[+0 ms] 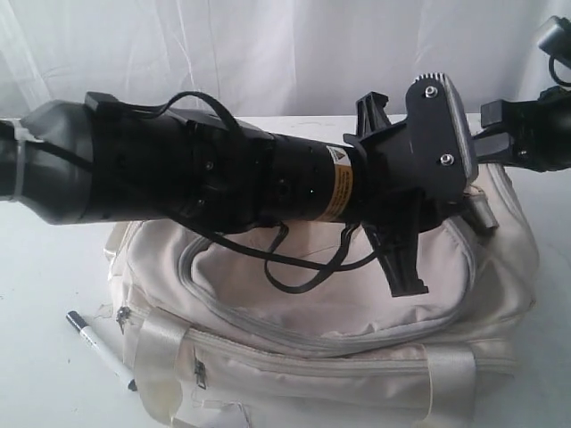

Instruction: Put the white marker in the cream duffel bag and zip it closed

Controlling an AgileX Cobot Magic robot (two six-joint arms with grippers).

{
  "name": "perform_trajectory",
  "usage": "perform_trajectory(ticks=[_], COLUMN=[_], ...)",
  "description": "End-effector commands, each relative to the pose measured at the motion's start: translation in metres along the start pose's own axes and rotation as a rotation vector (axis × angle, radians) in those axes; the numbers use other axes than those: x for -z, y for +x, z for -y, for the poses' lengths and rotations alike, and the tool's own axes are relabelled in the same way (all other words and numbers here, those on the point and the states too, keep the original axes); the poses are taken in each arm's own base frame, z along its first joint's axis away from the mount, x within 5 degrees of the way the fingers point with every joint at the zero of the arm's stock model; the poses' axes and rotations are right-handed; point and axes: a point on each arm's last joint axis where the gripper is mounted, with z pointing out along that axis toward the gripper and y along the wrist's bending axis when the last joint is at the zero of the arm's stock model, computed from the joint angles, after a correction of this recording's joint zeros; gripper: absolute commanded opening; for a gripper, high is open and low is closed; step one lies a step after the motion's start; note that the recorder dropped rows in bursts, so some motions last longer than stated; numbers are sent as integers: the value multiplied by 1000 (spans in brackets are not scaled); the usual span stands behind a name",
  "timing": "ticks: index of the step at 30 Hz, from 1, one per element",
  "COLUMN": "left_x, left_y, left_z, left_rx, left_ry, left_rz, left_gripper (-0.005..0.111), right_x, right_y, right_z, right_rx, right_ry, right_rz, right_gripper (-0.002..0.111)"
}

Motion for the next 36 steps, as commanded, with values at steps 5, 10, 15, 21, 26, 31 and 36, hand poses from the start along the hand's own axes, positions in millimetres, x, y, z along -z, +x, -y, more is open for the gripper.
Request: perform_trajectory(ticks=[5,10,15,21,26,31,36], left_x=[-8,-17,-25,-26,-26,-26,-26], left_y=[-11,-7,1,1,7,10,10], left_z=[-6,-1,3,1,-2,-3,-3], left_rx=[15,21,12,-63,-62,-86,-86], left_ry=[-8,23,21,-2,-32,-50,-49], left_rz=[51,62,62,68,0,-42,-40], left_gripper=[36,36,36,36,36,31,3], right_x=[16,20,21,22,29,32,32], right_y=[-2,-3,-3,-2,-4,-4,-3], right_z=[-17,-23,-25,-27,-33,-37,-37], right_rx=[3,2,8,16,34,41,41], right_ry=[-71,-100,-107,-128,-127,-136,-140], right_rz=[34,45,43,35,55,58,56], right_gripper=[0,0,0,0,0,0,0])
